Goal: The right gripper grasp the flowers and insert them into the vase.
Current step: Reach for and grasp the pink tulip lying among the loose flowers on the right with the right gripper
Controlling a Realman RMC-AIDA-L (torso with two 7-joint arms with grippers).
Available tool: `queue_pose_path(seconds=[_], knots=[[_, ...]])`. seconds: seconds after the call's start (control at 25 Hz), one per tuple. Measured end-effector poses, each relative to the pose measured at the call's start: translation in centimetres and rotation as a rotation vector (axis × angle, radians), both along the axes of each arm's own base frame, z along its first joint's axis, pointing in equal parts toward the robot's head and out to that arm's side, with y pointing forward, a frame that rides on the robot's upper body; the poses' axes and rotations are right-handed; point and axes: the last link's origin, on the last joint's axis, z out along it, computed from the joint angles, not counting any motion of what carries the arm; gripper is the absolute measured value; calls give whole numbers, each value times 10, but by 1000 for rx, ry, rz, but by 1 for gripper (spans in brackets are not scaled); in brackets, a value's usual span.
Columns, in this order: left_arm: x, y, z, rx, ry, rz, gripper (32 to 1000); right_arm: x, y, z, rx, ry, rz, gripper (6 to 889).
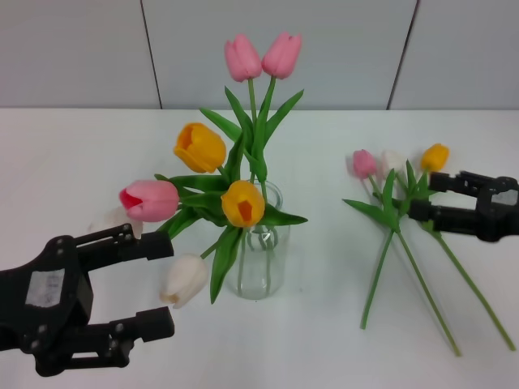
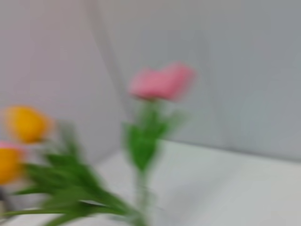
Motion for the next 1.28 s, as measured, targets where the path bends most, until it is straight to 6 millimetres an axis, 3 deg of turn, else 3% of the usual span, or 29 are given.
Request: queue_pose_path(seconds=[0.2,0.4,0.84,1.08,1.28], knots=[[0,0,0,1,-1,0,835,24,25,-8,-37,-122,-284,739],[0,0,0,1,-2,0,835,35,41,-22,-65,-238,-406,724],[1,1,-1,4,-6,-2,834,44,65,-52,-23,-378,-493,690],[3,3,-2,2,-6,-10,835,40,67,-75,-12,-423,-489,671],[4,3,-2,2,-5,-13,835,37,66,-88,-29,-449,-480,581]])
